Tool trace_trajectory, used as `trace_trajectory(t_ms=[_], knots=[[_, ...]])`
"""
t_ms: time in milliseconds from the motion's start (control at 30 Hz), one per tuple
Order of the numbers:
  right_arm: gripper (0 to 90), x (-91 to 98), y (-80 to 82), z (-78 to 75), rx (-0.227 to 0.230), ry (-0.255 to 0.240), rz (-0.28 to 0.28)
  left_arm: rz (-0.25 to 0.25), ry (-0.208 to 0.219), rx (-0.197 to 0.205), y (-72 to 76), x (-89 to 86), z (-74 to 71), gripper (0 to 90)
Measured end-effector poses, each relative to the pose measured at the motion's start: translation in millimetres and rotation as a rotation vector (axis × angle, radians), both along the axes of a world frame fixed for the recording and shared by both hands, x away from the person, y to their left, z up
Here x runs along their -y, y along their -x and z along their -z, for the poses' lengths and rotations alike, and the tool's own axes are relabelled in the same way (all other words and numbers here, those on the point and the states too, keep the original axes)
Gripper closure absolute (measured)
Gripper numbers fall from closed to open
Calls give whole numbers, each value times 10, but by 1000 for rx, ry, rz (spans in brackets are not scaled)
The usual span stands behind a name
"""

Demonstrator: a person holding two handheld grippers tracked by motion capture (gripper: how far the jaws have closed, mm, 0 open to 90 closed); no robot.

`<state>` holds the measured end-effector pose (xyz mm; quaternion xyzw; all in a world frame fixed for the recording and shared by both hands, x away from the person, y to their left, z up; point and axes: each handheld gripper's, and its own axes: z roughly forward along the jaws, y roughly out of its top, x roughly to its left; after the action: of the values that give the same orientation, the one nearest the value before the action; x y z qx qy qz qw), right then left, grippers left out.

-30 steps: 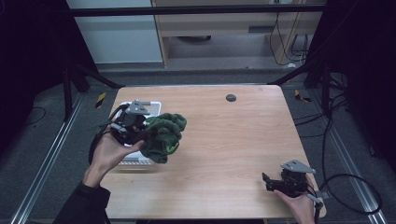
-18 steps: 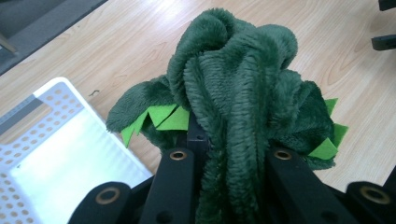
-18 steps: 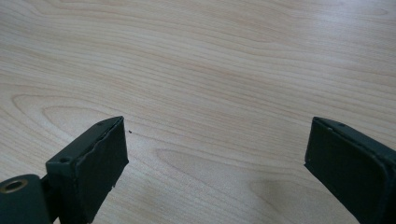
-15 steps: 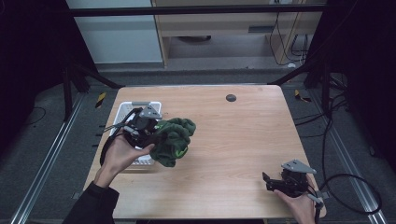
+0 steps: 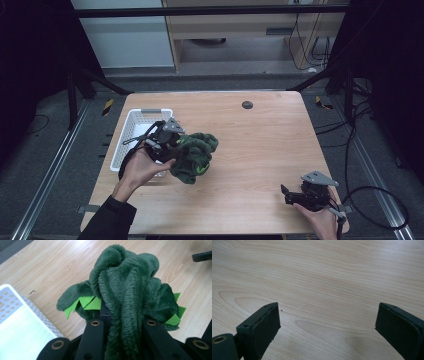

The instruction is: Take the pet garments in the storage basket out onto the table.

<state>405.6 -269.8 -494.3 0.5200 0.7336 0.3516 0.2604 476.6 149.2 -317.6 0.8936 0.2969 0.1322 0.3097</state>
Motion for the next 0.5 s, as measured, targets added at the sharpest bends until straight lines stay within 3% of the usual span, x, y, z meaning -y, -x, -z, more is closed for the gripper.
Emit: trace_trajectory(t_ms=[500], knots=[[57,-1,-2,-2,1,-2,0,52,-1,-25,-5,263,131,787]])
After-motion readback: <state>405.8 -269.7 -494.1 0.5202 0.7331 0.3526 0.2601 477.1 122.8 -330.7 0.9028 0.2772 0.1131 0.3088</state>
